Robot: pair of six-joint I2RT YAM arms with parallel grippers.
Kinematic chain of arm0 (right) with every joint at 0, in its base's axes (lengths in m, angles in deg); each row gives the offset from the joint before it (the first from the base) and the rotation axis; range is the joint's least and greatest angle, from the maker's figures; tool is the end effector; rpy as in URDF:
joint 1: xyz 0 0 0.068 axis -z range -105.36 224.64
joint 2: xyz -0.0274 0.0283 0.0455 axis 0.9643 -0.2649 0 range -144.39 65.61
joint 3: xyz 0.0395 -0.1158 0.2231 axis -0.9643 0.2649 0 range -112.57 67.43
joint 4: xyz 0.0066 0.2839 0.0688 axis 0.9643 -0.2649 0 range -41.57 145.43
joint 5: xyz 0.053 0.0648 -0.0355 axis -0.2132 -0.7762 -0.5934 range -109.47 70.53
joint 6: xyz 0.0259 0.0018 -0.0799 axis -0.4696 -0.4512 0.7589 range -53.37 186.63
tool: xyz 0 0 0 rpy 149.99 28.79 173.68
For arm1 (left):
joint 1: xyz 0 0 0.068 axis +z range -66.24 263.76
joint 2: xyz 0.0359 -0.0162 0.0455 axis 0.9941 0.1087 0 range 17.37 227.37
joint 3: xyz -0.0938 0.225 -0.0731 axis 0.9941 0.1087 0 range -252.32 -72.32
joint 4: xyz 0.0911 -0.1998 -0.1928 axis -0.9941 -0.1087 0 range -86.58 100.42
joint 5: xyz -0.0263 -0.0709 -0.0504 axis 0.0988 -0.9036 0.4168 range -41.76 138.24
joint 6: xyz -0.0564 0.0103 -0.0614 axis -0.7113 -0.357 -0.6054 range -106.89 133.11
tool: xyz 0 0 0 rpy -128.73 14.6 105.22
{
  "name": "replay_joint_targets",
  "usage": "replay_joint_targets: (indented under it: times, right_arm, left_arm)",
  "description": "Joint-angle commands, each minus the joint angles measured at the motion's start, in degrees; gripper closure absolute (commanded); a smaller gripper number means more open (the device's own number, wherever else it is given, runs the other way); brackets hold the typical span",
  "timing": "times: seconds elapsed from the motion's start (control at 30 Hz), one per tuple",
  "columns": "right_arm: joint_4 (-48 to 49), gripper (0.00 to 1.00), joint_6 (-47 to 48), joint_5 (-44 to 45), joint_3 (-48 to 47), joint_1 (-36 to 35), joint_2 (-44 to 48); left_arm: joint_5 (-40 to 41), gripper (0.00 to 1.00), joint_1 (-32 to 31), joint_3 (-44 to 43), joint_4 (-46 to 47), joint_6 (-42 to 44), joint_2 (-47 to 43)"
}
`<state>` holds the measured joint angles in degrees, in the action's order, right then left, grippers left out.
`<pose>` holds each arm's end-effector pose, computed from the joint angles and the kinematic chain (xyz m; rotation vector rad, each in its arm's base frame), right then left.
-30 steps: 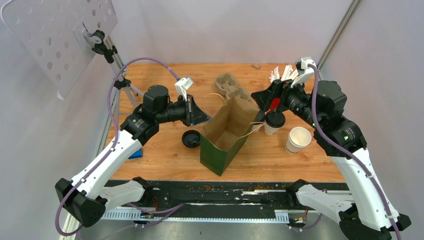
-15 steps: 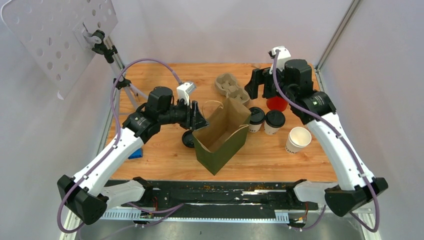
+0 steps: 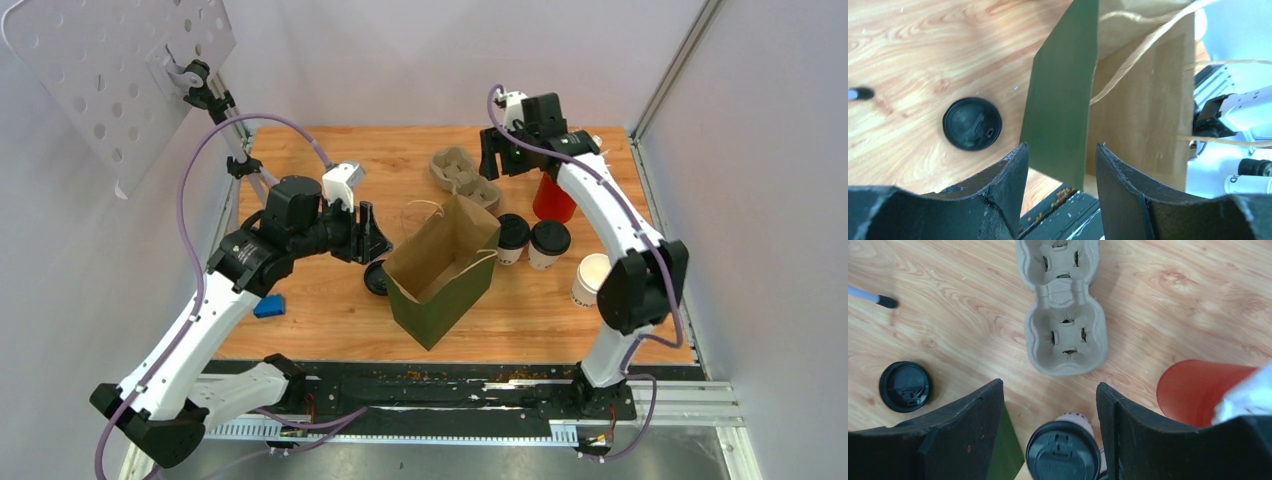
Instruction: Pack the takeout coffee
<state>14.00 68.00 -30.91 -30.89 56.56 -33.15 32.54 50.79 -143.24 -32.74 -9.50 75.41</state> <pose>0.4177 0.1518 0.3160 -0.4922 2.2603 0.3790 0.2180 -0.1650 0.3687 0.3708 2.1681 -0.8543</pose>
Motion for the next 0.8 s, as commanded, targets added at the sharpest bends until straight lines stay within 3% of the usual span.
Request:
replay_joint_targets:
  times: [0.0,0.27,0.77]
  right_arm:
    - [-2.2,0.34,4.4,-0.8,-8.0,-0.1,-7.8]
    - [-3.7,0.37,8.2,2.0,-15.8,-1.4,-18.4]
    - [0.4,0.43,12.3,4.8,-23.0,-4.7,-29.5]
  left_arm:
    - [3.6,0.41,-0.2,-2.2,-8.1,2.0,-1.1]
    - [4.1,0.40,-0.1,-3.4,-12.0,3.0,-4.1]
    - [2.8,0.41,-0.2,-1.6,-8.0,2.4,-1.9]
